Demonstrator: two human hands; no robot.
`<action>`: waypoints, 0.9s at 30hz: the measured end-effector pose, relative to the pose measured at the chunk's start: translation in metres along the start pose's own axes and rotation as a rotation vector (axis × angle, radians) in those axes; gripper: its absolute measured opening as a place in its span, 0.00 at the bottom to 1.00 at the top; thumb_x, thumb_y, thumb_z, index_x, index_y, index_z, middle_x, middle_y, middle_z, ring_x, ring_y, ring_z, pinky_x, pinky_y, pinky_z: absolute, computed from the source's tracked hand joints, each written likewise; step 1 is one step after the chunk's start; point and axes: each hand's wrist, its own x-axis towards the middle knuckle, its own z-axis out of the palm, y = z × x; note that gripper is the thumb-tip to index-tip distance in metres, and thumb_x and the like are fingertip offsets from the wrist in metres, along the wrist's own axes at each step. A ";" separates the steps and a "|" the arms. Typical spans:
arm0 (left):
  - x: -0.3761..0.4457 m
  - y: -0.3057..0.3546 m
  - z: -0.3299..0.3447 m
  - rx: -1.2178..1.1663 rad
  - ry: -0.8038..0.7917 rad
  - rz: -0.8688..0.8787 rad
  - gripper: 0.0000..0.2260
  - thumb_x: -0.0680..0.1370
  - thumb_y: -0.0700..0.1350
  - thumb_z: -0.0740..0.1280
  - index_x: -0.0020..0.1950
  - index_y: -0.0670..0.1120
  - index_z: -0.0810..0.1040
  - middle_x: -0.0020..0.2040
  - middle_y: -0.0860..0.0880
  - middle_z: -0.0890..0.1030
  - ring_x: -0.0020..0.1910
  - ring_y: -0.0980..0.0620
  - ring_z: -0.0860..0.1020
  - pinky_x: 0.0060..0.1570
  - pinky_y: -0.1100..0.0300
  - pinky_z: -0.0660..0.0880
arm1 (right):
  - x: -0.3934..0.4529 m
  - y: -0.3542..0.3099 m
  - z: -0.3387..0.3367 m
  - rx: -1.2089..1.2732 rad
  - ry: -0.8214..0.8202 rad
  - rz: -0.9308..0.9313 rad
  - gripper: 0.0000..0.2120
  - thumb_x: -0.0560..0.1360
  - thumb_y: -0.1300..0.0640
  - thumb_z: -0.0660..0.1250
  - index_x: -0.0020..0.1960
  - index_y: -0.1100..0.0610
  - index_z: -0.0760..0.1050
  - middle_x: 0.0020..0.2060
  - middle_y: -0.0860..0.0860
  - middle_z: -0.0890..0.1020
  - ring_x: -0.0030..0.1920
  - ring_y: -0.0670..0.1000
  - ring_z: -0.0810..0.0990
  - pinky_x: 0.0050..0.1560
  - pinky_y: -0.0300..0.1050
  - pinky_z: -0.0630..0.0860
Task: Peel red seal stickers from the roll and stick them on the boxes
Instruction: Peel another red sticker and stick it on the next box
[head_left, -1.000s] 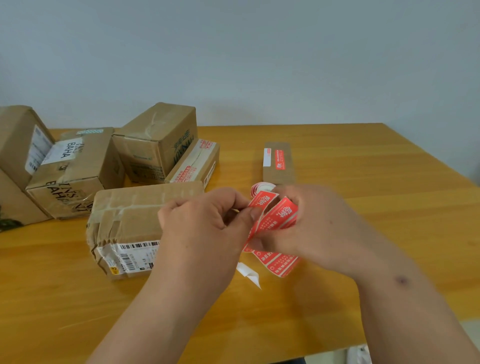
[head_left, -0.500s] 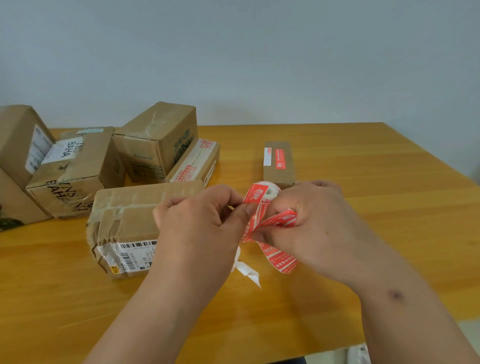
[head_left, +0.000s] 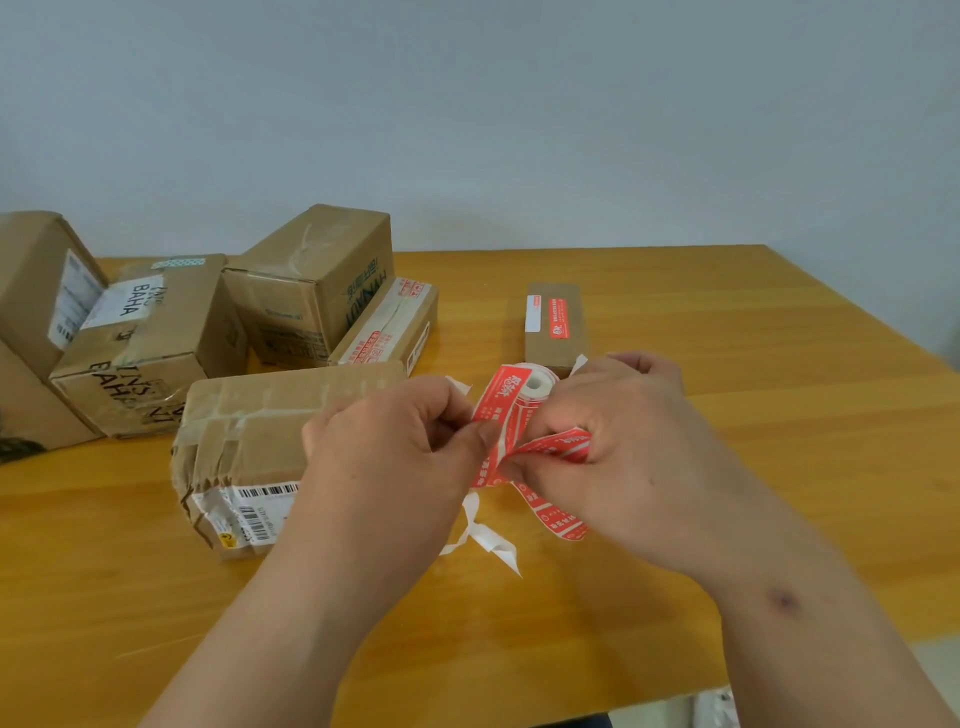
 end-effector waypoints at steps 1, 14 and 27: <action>0.000 -0.001 0.000 -0.004 0.009 -0.003 0.08 0.73 0.56 0.67 0.37 0.55 0.77 0.28 0.59 0.79 0.32 0.63 0.74 0.45 0.51 0.69 | 0.000 0.000 -0.001 0.013 0.007 -0.008 0.10 0.70 0.41 0.72 0.38 0.47 0.83 0.35 0.46 0.81 0.50 0.44 0.75 0.65 0.44 0.54; 0.004 -0.001 -0.002 0.008 0.080 -0.019 0.09 0.75 0.56 0.67 0.37 0.54 0.78 0.31 0.56 0.82 0.30 0.58 0.76 0.52 0.40 0.74 | -0.001 0.004 -0.001 0.176 0.015 -0.028 0.07 0.66 0.44 0.74 0.34 0.46 0.81 0.34 0.42 0.82 0.48 0.41 0.76 0.64 0.42 0.56; 0.005 -0.002 -0.013 -0.097 0.034 -0.055 0.04 0.75 0.53 0.69 0.41 0.55 0.79 0.33 0.59 0.83 0.32 0.53 0.80 0.23 0.63 0.71 | 0.010 -0.004 0.005 -0.104 0.037 0.182 0.36 0.66 0.34 0.70 0.69 0.38 0.59 0.61 0.39 0.70 0.66 0.43 0.64 0.68 0.51 0.51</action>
